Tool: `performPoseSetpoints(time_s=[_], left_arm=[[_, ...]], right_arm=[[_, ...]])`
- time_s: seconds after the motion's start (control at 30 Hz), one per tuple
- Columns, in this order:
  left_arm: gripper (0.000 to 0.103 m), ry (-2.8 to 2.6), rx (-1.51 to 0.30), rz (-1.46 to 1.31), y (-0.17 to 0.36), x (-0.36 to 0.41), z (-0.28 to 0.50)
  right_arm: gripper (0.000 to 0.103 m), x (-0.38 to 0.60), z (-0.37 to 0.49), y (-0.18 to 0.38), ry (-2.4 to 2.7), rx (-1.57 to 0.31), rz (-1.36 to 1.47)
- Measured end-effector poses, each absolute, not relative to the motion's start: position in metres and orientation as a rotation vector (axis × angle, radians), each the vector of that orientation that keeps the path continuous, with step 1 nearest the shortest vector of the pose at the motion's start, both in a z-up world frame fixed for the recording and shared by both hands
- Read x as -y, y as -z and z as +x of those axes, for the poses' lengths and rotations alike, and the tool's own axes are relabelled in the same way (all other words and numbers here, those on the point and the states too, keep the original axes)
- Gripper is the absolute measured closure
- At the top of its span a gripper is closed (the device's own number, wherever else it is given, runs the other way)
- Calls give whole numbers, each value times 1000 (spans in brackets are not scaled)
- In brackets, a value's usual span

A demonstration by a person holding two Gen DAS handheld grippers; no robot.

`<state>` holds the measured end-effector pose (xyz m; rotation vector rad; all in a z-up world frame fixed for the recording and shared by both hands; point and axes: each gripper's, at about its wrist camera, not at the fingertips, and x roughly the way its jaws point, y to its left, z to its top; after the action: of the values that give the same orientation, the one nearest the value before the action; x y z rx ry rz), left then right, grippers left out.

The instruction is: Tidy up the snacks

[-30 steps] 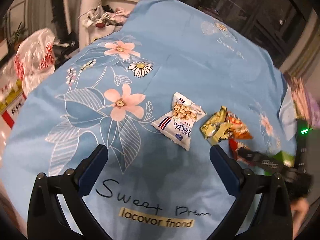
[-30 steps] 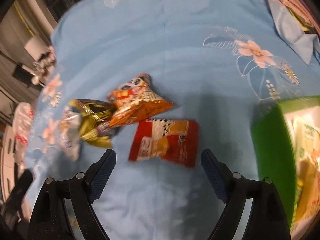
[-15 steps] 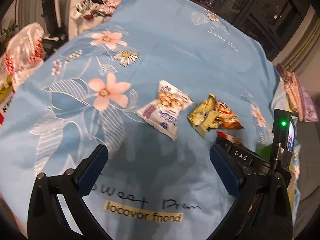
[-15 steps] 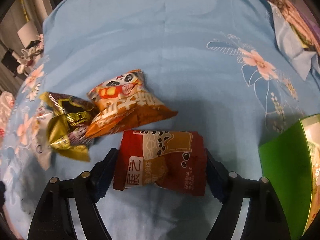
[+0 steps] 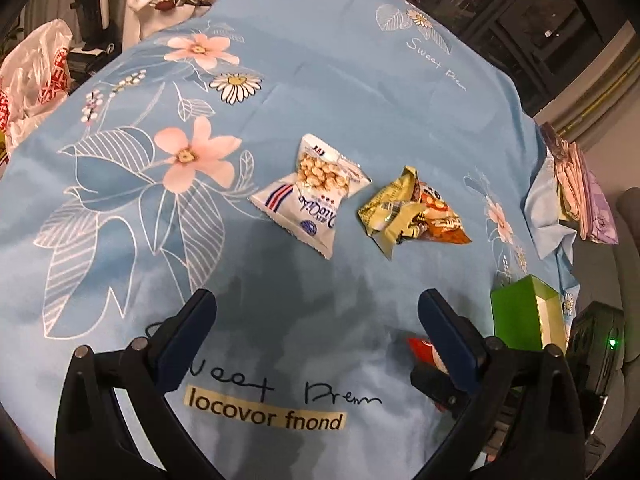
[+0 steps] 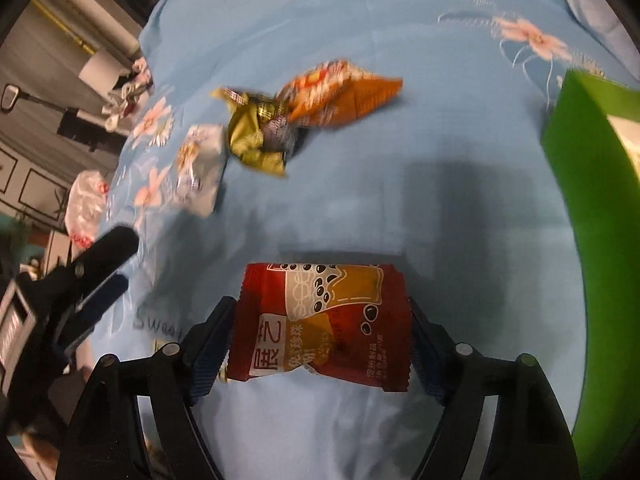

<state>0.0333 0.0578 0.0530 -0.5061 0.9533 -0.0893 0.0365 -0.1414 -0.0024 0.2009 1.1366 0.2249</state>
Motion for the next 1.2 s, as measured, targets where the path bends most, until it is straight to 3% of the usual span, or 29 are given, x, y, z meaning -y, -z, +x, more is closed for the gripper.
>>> performPoseSetpoints(time_s=[0.17, 0.23, 0.47, 0.6, 0.67, 0.73, 1.0, 1.13, 1.2], left_arm=[[2, 109, -1007, -514, -47, -51, 37], [2, 135, -1027, -520, -44, -48, 38], [4, 259, -1083, -531, -37, -24, 34], [12, 337, -1139, -560, -29, -2, 31], [16, 322, -1160, -580, -25, 2, 31], [18, 323, -1176, -587, -21, 7, 30], [32, 417, -1193, -593, -19, 25, 23], [40, 405, -1178, -568, -20, 30, 22], [51, 424, -1183, -577, -17, 33, 23]], right_arm=[[20, 155, 29, -16, -235, -1062, 208], [15, 161, 27, -22, -239, -1044, 222], [15, 188, 30, -27, -252, -1004, 347], [15, 198, 31, -26, -242, -977, 371], [17, 202, 34, -21, -232, -984, 386], [28, 205, 38, -13, -227, -1013, 406], [52, 213, 45, 1, -233, -1058, 462], [56, 210, 46, 6, -238, -1079, 459], [57, 209, 46, 8, -240, -1086, 454]])
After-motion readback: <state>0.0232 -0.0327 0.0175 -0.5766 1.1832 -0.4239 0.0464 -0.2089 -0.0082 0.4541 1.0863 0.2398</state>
